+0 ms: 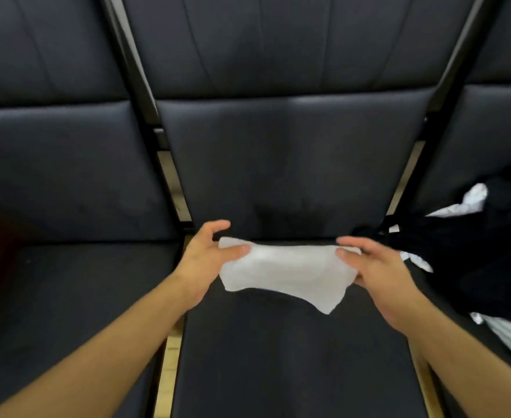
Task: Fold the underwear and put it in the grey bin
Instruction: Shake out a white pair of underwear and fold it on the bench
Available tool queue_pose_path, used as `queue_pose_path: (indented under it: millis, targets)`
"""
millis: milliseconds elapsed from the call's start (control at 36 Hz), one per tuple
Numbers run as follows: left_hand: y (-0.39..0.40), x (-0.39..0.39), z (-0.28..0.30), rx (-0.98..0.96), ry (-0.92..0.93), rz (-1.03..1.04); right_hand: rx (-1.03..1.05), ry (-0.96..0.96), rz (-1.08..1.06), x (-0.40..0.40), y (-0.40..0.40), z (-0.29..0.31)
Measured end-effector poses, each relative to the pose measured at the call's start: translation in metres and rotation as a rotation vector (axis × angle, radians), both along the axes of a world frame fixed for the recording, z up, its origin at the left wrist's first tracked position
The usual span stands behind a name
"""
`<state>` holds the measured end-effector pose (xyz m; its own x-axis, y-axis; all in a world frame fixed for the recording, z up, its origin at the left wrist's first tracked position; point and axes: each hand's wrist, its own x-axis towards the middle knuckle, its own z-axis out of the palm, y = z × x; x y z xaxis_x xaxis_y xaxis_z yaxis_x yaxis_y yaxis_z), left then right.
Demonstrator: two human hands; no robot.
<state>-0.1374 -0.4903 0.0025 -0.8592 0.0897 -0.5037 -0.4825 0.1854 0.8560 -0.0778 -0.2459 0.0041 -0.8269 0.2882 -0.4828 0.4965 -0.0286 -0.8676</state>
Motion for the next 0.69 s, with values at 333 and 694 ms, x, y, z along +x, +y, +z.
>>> queue_pose_path:
  millis: [333, 694]
  targets:
    - [0.021, -0.029, 0.045, 0.077, 0.153, -0.047, 0.022, 0.216, -0.035, -0.042, 0.022, 0.036]
    - [-0.001, 0.09, -0.158, -0.292, -0.246, -0.368, 0.048, -0.265, 0.035, 0.089, -0.011, -0.171]
